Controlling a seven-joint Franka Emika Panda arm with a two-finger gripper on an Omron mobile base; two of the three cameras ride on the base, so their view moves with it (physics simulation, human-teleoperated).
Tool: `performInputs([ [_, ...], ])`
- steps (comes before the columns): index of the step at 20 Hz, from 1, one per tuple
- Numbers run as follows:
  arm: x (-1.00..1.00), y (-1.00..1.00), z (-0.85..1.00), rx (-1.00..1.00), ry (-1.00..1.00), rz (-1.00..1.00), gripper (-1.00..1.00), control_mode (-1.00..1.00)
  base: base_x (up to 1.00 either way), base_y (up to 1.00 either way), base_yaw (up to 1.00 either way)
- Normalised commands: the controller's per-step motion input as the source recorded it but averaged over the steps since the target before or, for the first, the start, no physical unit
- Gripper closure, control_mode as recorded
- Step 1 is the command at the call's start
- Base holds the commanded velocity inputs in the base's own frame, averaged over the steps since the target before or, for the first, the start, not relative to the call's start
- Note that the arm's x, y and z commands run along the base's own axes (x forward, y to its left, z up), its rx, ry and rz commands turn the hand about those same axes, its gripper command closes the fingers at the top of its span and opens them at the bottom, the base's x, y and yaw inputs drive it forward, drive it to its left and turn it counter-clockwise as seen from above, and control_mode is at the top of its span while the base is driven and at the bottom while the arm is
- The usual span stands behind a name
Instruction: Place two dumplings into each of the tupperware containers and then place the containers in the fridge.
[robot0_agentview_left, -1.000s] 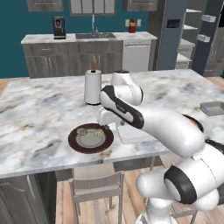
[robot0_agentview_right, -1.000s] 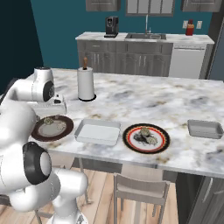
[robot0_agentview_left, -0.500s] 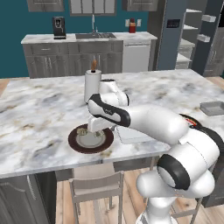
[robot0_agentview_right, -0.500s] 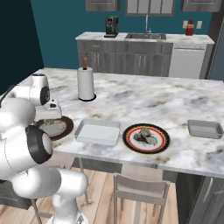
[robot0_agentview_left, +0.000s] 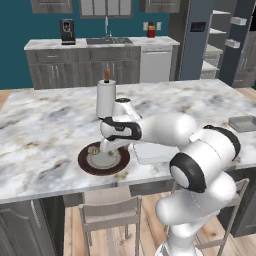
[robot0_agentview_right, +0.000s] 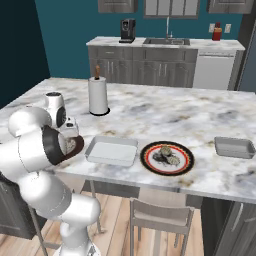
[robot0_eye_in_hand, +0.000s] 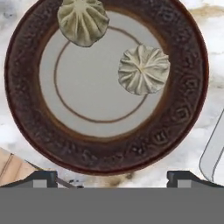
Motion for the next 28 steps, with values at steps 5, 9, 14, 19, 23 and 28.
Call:
performInputs([
  [5,0.57,0.00,-0.05,0.00,0.01,0.00,-1.00,-1.00,0.00,0.00,0.00],
  [9,0.32,0.04,-0.22,0.00,0.03,0.00,-1.00,-1.00,0.00,0.00,0.00],
  [14,0.33,0.12,-0.39,0.00,0.01,0.00,-1.00,-1.00,0.00,0.00,0.00],
  [19,0.32,0.02,-0.27,0.00,0.02,0.00,-1.00,-1.00,0.00,0.00,0.00],
  [23,0.21,0.00,-0.30,0.00,0.00,0.00,-1.00,-1.00,0.00,0.00,0.00],
  [28,0.02,0.00,-0.23,0.00,0.02,0.00,-1.00,-1.00,0.00,0.00,0.00],
])
